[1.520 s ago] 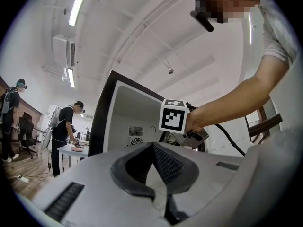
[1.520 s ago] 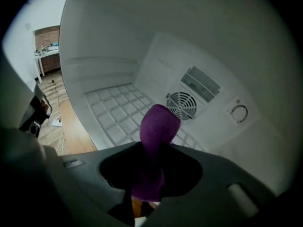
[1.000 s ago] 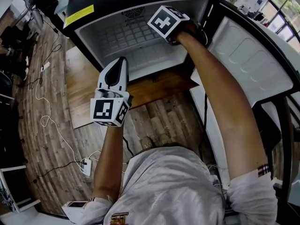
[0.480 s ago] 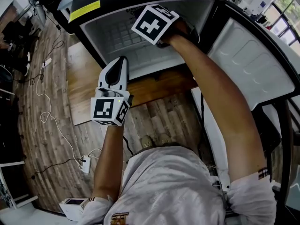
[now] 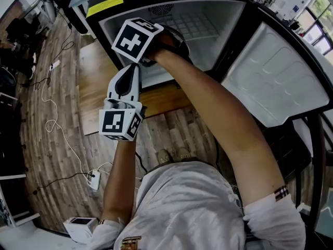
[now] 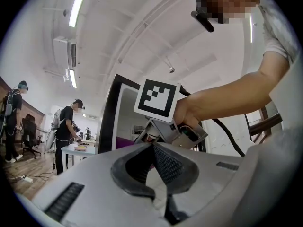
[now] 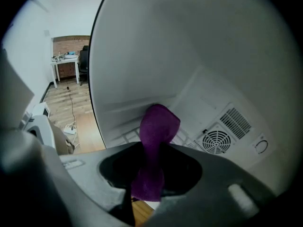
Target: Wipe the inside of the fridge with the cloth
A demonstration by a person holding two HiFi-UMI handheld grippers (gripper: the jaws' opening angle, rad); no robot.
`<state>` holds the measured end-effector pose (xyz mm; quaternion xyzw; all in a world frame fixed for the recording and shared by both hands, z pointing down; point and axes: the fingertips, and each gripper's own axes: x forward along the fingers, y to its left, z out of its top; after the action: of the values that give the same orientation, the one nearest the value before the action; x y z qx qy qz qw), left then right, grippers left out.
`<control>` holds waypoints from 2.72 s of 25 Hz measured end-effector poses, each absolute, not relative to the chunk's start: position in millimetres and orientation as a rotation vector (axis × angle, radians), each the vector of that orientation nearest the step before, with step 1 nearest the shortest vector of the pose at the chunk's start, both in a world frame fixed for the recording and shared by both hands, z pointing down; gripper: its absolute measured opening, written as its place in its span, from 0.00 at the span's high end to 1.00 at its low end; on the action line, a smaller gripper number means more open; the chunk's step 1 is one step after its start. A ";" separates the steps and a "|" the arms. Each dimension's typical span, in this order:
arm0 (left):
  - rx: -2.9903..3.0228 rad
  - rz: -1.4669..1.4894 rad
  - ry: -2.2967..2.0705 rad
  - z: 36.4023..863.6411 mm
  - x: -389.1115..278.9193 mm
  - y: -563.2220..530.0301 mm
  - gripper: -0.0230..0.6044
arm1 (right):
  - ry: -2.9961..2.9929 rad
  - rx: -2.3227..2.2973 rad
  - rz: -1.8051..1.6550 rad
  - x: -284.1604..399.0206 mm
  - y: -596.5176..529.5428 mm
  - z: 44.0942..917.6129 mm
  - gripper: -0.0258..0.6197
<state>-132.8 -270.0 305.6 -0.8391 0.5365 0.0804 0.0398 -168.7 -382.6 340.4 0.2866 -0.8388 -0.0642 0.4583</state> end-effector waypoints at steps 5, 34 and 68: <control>-2.567 0.243 1.650 305.4 -137.0 -267.4 0.97 | -2.033 0.689 -0.148 -173.4 -386.8 351.8 0.79; -2.646 0.217 1.524 307.5 -86.2 -279.7 0.97 | -1.704 1.105 0.004 57.1 -464.9 357.8 0.79; -2.592 0.205 1.560 269.7 -94.2 -296.6 0.96 | -2.521 0.992 -0.111 -28.9 -337.1 281.4 0.79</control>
<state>-94.2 -296.6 269.7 -0.8536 0.5136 0.0676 0.0547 -28.9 -337.1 281.4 0.3574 -0.9083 -0.0401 0.2135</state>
